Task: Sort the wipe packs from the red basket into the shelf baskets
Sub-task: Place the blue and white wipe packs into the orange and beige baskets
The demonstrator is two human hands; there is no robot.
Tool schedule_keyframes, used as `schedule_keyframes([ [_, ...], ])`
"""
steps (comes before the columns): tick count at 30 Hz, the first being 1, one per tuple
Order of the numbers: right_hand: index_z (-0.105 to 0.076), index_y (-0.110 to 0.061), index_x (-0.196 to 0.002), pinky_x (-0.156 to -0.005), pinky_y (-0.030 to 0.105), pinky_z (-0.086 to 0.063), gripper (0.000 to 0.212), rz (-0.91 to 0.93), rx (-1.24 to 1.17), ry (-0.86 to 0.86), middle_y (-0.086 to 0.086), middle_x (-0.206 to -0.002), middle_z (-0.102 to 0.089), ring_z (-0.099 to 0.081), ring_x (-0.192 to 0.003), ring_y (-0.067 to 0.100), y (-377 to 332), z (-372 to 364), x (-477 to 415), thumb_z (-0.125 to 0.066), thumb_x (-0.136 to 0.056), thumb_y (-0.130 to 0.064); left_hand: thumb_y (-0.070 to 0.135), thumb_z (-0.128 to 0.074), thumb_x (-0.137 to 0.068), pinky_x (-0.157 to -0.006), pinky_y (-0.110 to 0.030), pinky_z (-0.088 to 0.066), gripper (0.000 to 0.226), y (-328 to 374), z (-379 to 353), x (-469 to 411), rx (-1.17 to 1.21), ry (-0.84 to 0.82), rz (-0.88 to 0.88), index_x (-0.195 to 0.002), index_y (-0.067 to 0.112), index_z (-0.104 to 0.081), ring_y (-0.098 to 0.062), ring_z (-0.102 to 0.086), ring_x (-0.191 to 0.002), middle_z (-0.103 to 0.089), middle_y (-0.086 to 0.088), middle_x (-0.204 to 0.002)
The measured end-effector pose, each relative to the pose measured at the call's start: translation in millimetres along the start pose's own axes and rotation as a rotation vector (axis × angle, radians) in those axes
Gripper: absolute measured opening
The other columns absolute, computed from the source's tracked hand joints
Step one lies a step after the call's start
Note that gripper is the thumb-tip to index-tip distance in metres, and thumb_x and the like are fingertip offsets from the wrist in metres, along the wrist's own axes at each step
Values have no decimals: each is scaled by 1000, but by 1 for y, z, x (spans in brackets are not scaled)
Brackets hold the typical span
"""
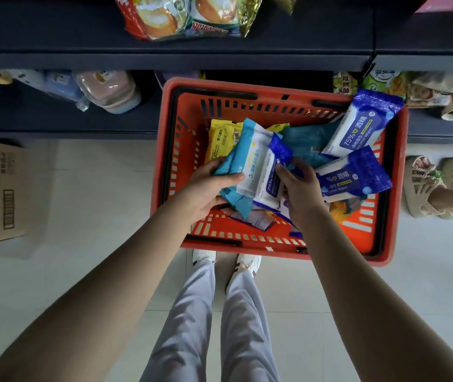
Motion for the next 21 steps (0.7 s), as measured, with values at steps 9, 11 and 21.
schedule_keyframes([
  [9,-68,-22,-84,-81,54,-57,10,110,71,61,6,-89,-74,-71,-88,29,-13,0,6,-76,-80,-19,26,-59,-94,-87,-45,-55,19,10,11,4,19,148,-144,-113,23,-63,-22,-68,-101,-71,-3,-108],
  [11,-67,-23,-83,-81,57,-55,11,157,66,78,7,-90,-74,-70,-91,33,-21,5,19,-77,-79,-26,29,-59,-94,-90,-47,-54,18,19,15,13,28,176,-179,-112,27,-63,-21,-67,-105,-70,-2,-113],
  [21,-63,-12,-96,-59,26,-55,15,201,-354,41,6,-91,-72,-70,-76,19,-138,-2,197,-73,-85,-15,25,-56,-96,-62,-36,-60,21,110,25,206,303,279,-253,-110,11,-61,-22,-72,-84,-71,-10,-100],
])
Point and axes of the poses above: each hand's wrist, its own x-axis away from the middle knuckle, its own z-axis out of the back of the hand, y = z × x, the point moved 3 cm from there along -x, towards the middle knuckle
